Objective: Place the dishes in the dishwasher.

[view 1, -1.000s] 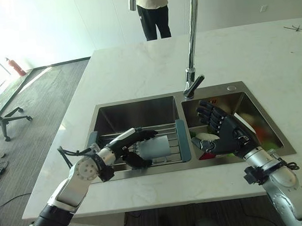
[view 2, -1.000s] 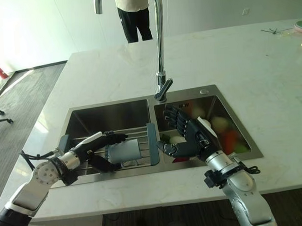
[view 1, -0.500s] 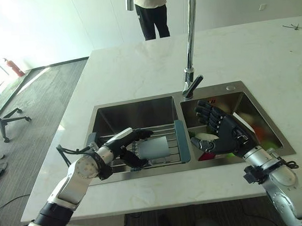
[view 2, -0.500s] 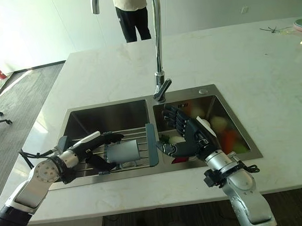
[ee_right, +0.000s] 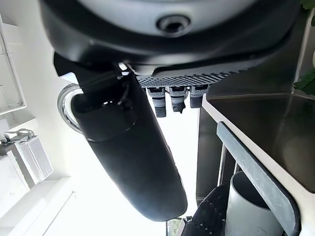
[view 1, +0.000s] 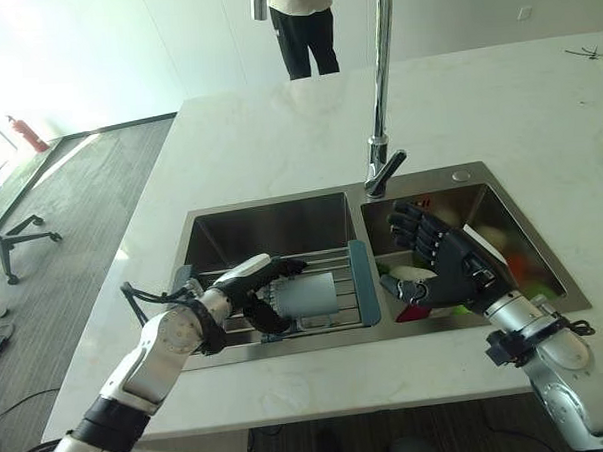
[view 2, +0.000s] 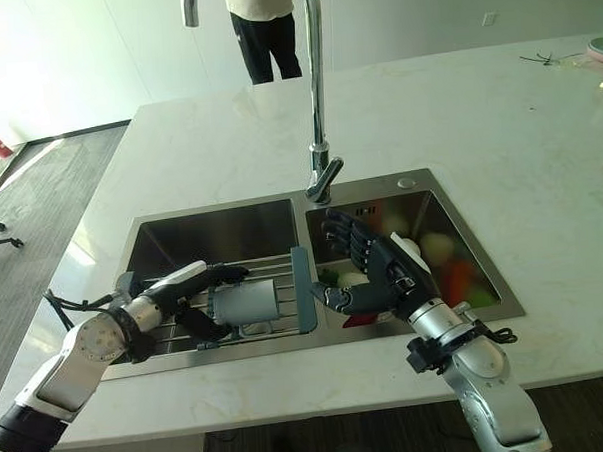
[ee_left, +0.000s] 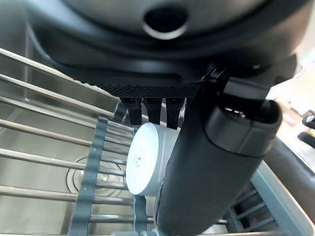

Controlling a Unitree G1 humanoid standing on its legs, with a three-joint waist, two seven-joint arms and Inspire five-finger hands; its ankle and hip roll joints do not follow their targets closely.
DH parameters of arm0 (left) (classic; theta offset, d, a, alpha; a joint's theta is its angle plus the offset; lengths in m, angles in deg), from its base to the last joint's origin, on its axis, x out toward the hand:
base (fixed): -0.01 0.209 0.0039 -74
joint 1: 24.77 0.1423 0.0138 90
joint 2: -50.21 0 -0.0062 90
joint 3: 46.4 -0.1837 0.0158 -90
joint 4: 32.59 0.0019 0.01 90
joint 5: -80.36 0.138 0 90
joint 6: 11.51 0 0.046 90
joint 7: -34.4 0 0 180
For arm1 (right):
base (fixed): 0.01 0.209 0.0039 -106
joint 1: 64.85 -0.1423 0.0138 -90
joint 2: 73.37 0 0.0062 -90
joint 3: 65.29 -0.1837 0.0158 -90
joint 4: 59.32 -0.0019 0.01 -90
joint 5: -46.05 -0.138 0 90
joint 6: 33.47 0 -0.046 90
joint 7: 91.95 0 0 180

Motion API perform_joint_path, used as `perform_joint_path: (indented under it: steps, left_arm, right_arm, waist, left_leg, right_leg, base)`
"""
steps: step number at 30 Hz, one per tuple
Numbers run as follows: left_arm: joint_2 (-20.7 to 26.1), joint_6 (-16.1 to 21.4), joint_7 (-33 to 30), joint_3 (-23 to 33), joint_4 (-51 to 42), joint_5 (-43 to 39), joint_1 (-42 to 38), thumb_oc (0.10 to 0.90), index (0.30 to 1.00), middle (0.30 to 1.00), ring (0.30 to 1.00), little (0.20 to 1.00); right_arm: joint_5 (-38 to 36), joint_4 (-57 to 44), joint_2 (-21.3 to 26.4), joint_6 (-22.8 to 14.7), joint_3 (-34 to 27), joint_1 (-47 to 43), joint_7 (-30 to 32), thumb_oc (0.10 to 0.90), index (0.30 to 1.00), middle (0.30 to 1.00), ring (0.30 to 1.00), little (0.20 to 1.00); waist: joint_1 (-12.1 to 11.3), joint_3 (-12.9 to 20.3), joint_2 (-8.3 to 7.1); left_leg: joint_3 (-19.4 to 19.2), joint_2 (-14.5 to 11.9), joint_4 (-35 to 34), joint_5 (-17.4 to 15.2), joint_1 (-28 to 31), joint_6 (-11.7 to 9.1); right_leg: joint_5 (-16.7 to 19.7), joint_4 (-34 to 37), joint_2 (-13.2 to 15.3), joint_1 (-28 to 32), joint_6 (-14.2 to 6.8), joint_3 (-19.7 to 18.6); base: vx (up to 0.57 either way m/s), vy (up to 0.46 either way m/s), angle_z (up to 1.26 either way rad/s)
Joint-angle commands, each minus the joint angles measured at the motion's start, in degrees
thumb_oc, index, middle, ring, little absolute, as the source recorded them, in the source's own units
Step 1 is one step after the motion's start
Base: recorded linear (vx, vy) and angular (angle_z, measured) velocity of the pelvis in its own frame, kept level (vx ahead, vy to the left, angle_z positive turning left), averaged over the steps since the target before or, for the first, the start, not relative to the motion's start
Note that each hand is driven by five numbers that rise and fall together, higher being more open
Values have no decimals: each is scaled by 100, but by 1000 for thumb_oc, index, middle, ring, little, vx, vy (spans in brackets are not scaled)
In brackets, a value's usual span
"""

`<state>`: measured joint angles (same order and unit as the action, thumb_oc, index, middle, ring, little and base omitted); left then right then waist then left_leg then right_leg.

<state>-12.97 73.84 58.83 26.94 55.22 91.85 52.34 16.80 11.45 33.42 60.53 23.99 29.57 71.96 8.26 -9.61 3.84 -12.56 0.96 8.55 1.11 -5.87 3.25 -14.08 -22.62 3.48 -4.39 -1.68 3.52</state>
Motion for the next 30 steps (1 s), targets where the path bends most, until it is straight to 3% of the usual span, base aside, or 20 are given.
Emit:
perform_joint_path:
  steps: [1, 21, 22, 23, 24, 30]
  left_arm:
    - [151, 236, -131, 121, -5, 124, -870, 800, 900, 900, 900, 900]
    - [32, -40, 186, -113, 95, 213, -995, 800, 900, 900, 900, 900]
    - [9, -64, 211, -141, 121, 255, -988, 690, 735, 735, 735, 735]
    - [-8, -76, 296, -183, 170, 304, -998, 447, 371, 371, 371, 371]
    - [0, -85, 321, -207, 207, 308, -978, 400, 300, 300, 300, 300]
    - [-4, -160, 325, -241, 257, 349, -988, 400, 300, 300, 300, 300]
  right_arm:
    - [21, -404, -23, -521, -137, -756, -69, 800, 900, 900, 900, 900]
    - [52, -356, -68, -549, -76, -777, -132, 800, 900, 900, 900, 900]
    - [51, -361, -68, -543, -77, -778, -143, 800, 900, 900, 900, 900]
    - [56, -362, -72, -533, -75, -782, -151, 800, 900, 900, 900, 900]
    - [49, -356, -66, -540, -80, -769, -155, 800, 900, 900, 900, 900]
    - [56, -345, -57, -561, -64, -755, -161, 800, 900, 900, 900, 900]
  waist:
    - [100, 125, 57]
    - [140, 97, 61]
    - [146, 95, 61]
    - [153, 95, 61]
    - [157, 94, 56]
    - [165, 91, 50]
  left_leg:
    - [-37, -365, 864, -1730, 455, -296]
    - [-59, -364, 864, -1730, 460, -281]
    - [-67, -365, 864, -1731, 461, -280]
    - [-72, -364, 864, -1737, 466, -273]
    - [-79, -360, 864, -1742, 476, -268]
    - [-94, -366, 864, -1743, 476, -271]
  right_leg:
    - [209, 543, 3, 69, -528, 367]
    - [229, 543, 7, 60, -533, 372]
    - [228, 543, 4, 58, -531, 369]
    - [228, 543, 1, 57, -530, 363]
    - [230, 543, -8, 60, -531, 351]
    - [231, 543, -10, 54, -534, 352]
  base:
    - [0, 0, 0]
    - [0, 0, 0]
    - [0, 0, 0]
    - [0, 0, 0]
    - [0, 0, 0]
    - [0, 0, 0]
